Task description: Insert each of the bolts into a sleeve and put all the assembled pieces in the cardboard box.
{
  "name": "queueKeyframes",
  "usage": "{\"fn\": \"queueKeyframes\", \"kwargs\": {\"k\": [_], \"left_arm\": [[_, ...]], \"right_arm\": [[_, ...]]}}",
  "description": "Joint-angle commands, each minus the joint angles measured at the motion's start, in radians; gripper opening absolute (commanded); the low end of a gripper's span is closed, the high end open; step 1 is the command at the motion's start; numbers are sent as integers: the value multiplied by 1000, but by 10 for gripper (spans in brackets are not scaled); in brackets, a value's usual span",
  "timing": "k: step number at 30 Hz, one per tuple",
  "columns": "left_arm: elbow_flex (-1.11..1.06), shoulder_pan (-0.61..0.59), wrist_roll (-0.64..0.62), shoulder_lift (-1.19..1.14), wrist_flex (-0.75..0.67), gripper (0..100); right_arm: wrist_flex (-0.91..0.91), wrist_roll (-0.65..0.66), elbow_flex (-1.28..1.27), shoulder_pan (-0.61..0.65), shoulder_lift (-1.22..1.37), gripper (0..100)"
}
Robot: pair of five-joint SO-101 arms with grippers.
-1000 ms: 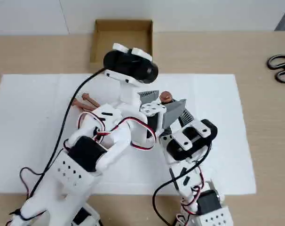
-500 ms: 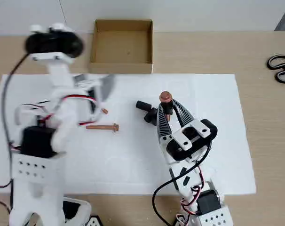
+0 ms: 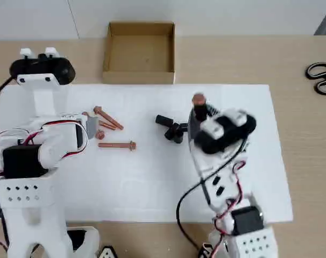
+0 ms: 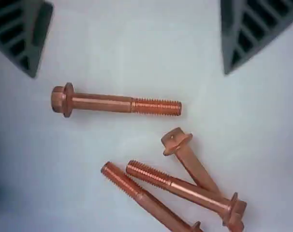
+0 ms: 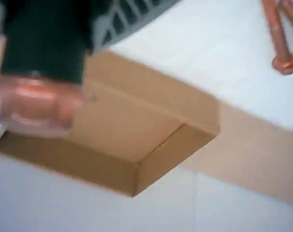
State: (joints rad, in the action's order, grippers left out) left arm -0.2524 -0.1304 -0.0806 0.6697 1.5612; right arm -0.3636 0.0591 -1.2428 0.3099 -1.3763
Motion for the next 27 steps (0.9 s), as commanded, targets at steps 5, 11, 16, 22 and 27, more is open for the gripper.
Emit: {"fn": "queueKeyframes", "kwargs": {"k": [5, 11, 16, 22, 27], "left_arm": [[39, 0, 5, 23, 43, 234], [39, 0, 3, 23, 43, 234], [38, -2, 2, 23, 43, 234], [38, -6, 2, 23, 58, 233], [38, -8, 2, 23, 86, 233]], "right_arm": [[125, -2, 508, -4, 616, 4], [236, -2, 934, -2, 1116, 4], [326, -2, 1293, -2, 1521, 4], [363, -2, 1662, 30, 1897, 4], [363, -2, 1886, 67, 2134, 7]]}}
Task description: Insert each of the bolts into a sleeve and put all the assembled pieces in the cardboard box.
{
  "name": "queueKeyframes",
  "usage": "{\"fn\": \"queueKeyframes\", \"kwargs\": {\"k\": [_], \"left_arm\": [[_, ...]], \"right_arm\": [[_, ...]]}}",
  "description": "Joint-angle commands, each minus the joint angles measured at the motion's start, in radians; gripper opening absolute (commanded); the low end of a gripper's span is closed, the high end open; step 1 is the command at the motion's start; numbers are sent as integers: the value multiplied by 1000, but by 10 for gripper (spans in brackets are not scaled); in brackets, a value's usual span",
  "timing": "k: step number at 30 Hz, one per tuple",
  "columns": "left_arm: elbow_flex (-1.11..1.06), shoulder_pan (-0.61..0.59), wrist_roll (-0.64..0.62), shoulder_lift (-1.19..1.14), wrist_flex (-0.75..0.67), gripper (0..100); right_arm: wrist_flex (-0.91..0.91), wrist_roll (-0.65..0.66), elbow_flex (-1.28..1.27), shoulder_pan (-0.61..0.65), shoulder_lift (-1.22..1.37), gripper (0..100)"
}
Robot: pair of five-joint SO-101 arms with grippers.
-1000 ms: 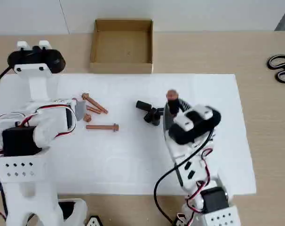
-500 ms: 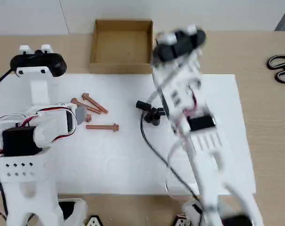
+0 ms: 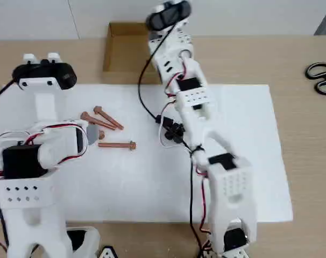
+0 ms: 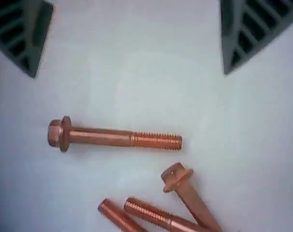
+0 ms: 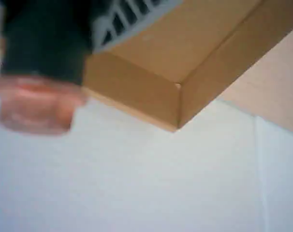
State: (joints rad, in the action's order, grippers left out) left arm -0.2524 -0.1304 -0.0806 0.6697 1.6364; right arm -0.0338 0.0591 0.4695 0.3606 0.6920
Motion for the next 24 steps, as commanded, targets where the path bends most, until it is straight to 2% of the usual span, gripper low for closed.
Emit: {"fn": "queueKeyframes", "kwargs": {"k": [1, 7, 14, 20, 24], "left_arm": [[38, -8, 2, 23, 11, 233], [38, -8, 3, 23, 17, 233], [38, -6, 5, 23, 17, 233], [38, -6, 5, 23, 17, 233], [38, -6, 5, 23, 17, 233]], "right_arm": [[33, -2, 209, 21, 105, 7], [28, -3, 333, 28, 278, 9], [27, -2, 350, 27, 321, 18], [1, -2, 350, 33, 320, 186], [-27, -2, 374, 33, 315, 216]]}}
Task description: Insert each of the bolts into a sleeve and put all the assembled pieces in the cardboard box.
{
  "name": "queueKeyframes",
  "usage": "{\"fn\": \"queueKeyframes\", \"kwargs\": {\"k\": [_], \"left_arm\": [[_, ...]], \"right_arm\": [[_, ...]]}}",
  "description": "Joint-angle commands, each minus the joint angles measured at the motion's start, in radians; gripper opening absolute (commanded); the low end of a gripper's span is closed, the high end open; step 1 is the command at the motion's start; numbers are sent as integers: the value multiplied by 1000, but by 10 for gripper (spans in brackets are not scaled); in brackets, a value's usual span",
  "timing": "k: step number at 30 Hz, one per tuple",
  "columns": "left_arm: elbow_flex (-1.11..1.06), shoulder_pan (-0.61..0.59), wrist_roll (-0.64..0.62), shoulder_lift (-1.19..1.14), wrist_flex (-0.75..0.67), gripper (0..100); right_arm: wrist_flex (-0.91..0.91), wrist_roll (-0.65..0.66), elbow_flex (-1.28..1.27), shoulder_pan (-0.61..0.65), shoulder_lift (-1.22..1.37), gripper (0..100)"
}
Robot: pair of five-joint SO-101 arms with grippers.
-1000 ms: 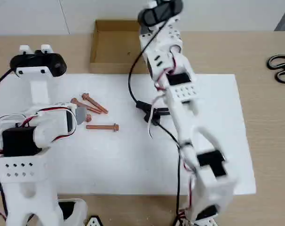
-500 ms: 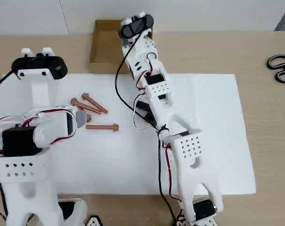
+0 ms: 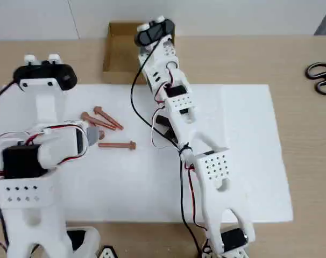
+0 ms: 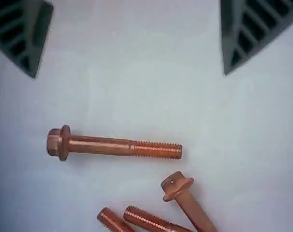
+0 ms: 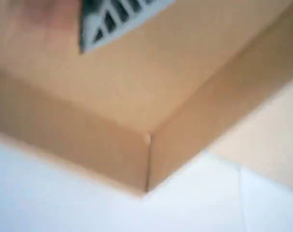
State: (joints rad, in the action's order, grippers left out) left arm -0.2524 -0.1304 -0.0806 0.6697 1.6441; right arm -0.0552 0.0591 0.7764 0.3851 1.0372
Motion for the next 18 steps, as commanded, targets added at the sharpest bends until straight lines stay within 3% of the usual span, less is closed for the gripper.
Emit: {"fn": "queueKeyframes", "kwargs": {"k": [1, 9, 18], "left_arm": [[38, -6, 5, 23, 9, 233], [38, 0, 5, 23, 9, 233], [38, -6, 5, 23, 9, 233]], "right_arm": [[-12, -2, 80, 8, -30, 216], [-252, -2, 325, -7, -30, 216], [-852, -2, 861, -13, -31, 216]]}}
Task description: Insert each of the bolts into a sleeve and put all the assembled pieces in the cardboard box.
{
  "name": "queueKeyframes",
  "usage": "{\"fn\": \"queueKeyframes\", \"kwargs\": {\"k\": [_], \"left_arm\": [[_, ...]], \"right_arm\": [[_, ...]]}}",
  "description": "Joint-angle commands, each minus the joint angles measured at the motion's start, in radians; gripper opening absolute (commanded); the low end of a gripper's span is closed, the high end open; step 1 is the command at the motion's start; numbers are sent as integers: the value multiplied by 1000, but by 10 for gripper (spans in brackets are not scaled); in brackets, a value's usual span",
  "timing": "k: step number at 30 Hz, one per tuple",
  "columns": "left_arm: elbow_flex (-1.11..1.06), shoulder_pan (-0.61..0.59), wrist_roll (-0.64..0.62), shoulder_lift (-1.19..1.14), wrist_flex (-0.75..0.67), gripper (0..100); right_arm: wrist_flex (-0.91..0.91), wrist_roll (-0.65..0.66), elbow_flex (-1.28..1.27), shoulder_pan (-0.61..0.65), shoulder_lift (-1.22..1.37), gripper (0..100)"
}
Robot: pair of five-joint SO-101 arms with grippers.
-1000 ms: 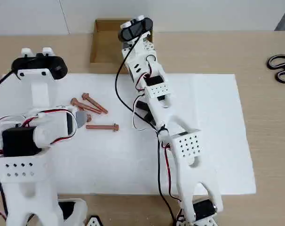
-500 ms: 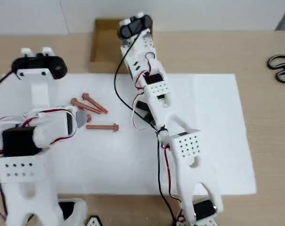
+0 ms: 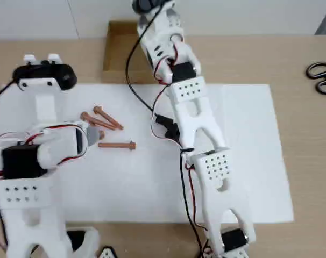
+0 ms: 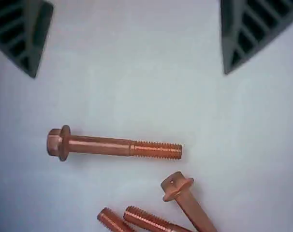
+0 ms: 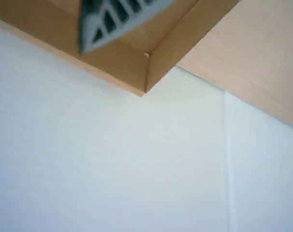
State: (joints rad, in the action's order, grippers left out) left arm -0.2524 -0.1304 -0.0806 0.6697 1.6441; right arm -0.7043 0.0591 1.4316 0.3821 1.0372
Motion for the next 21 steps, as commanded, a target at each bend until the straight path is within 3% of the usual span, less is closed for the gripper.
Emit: {"fn": "queueKeyframes", "kwargs": {"k": [1, 11, 21], "left_arm": [[38, -6, 5, 23, 9, 233], [38, -6, 5, 23, 11, 233], [38, -6, 5, 23, 32, 233]], "right_arm": [[-288, -2, 255, -10, -31, 216], [-974, -3, 253, -33, -156, 216], [-980, -6, 253, -125, -159, 216]]}}
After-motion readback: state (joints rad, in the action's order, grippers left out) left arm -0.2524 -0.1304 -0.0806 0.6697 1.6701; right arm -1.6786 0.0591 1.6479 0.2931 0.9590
